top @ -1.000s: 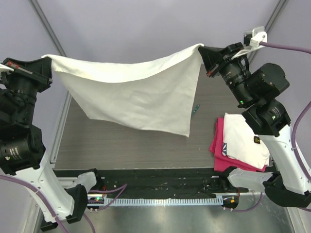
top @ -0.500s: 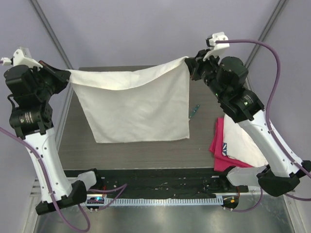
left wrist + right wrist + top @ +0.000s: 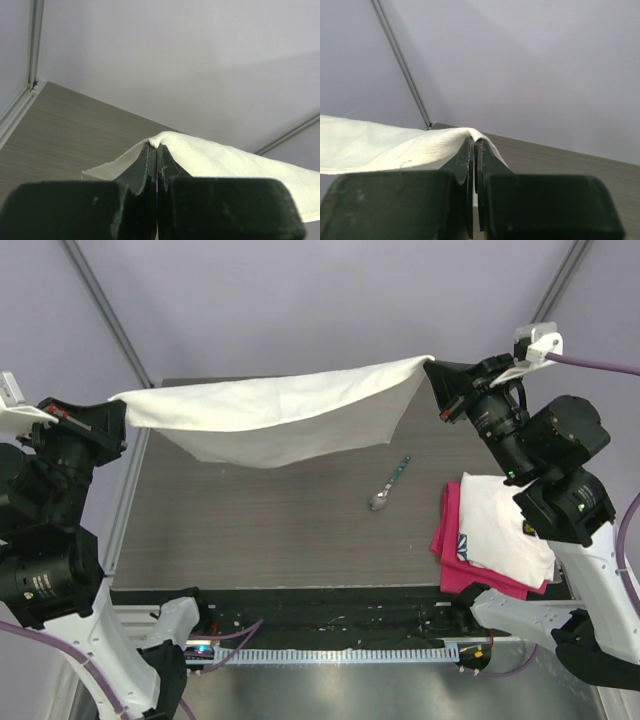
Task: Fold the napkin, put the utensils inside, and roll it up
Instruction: Flatten the napkin out
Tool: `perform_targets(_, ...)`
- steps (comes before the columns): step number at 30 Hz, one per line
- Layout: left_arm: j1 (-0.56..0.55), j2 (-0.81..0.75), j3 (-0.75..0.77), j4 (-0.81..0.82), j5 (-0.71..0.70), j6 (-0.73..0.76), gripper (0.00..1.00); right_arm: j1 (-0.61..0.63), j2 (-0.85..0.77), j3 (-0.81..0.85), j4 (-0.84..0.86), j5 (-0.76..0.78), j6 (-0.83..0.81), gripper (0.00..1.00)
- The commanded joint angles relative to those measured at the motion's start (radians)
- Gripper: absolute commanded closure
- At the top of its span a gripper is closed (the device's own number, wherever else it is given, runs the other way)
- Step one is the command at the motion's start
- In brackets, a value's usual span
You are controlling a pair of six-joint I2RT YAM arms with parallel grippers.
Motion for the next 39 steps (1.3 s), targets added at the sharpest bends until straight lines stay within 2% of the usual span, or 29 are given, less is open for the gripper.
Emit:
perform_targets(1, 0.007, 0.005, 0.073, -0.042, -0.002, 0.023, 1.00, -0.003, -0.025, -0.007, 0.038, -0.045, 0.033, 0.99)
perform_targets(5, 0.007, 0.022, 0.063, -0.003, 0.022, 0.010, 1.00, -0.003, 0.016, 0.010, 0.050, -0.004, 0.005, 0.99)
perform_targets(8, 0.007, 0.074, -0.005, 0.042, 0.036, 0.004, 1.00, -0.005, 0.111, 0.044, 0.054, 0.057, -0.021, 0.99)
perform_targets(9, 0.005, 0.091, -0.029, 0.059, 0.034, 0.004, 1.00, -0.008, 0.187, 0.053, 0.054, 0.086, -0.030, 0.99)
perform_targets(12, 0.005, 0.189, -0.121, 0.107, -0.008, 0.022, 1.00, -0.058, 0.312, 0.104, 0.055, 0.064, -0.027, 0.99)
perform_targets(16, 0.005, 0.359, -0.230, 0.174, -0.064, 0.081, 1.00, -0.127, 0.597, 0.177, 0.066, -0.053, 0.015, 0.99)
perform_targets(17, 0.005, 0.452, -0.238, 0.184, -0.076, 0.090, 1.00, -0.138, 0.643, 0.208, 0.076, -0.071, 0.024, 0.99)
perform_targets(21, 0.005, 0.724, -0.194, 0.199, -0.159, 0.110, 1.00, -0.213, 0.950, 0.370, 0.101, -0.167, 0.074, 0.99)
perform_targets(22, 0.008, 0.778, -0.134, 0.196, -0.157, 0.111, 0.98, -0.225, 1.019, 0.482, 0.098, -0.182, 0.103, 0.99)
perform_targets(23, 0.020, 0.892, -0.096, 0.182, -0.141, 0.101, 0.78, -0.239, 1.173, 0.548, 0.092, -0.270, 0.117, 0.95)
perform_targets(24, 0.023, 0.940, -0.050, 0.161, -0.107, 0.102, 0.61, -0.253, 1.246, 0.622, 0.080, -0.324, 0.140, 0.81)
perform_targets(25, 0.020, 0.982, 0.043, 0.099, -0.095, 0.101, 0.44, -0.282, 1.335, 0.788, 0.058, -0.379, 0.189, 0.64)
perform_targets(26, 0.014, 1.017, 0.078, 0.077, -0.093, 0.102, 0.31, -0.293, 1.456, 0.859, 0.020, -0.508, 0.217, 0.44)
perform_targets(27, 0.007, 1.036, 0.096, 0.066, -0.101, 0.104, 0.12, -0.305, 1.502, 0.912, 0.015, -0.556, 0.246, 0.23)
perform_targets(28, -0.001, 1.028, 0.092, 0.072, -0.132, 0.108, 0.09, -0.319, 1.524, 0.937, 0.015, -0.587, 0.269, 0.15)
perform_targets(29, -0.007, 1.012, 0.077, 0.086, -0.154, 0.113, 0.00, -0.322, 1.527, 0.916, 0.035, -0.608, 0.287, 0.11)
perform_targets(30, -0.015, 0.972, 0.057, 0.101, -0.171, 0.115, 0.00, -0.324, 1.488, 0.874, 0.050, -0.610, 0.285, 0.08)
perform_targets(31, -0.015, 0.950, 0.011, 0.130, -0.179, 0.115, 0.00, -0.324, 1.456, 0.736, 0.078, -0.607, 0.277, 0.07)
perform_targets(34, -0.019, 0.869, -0.061, 0.152, -0.185, 0.113, 0.00, -0.324, 1.282, 0.456, 0.245, -0.587, 0.259, 0.07)
perform_targets(39, -0.064, 0.702, -0.247, 0.193, -0.226, 0.136, 0.00, -0.322, 1.094, 0.221, 0.256, -0.570, 0.237, 0.07)
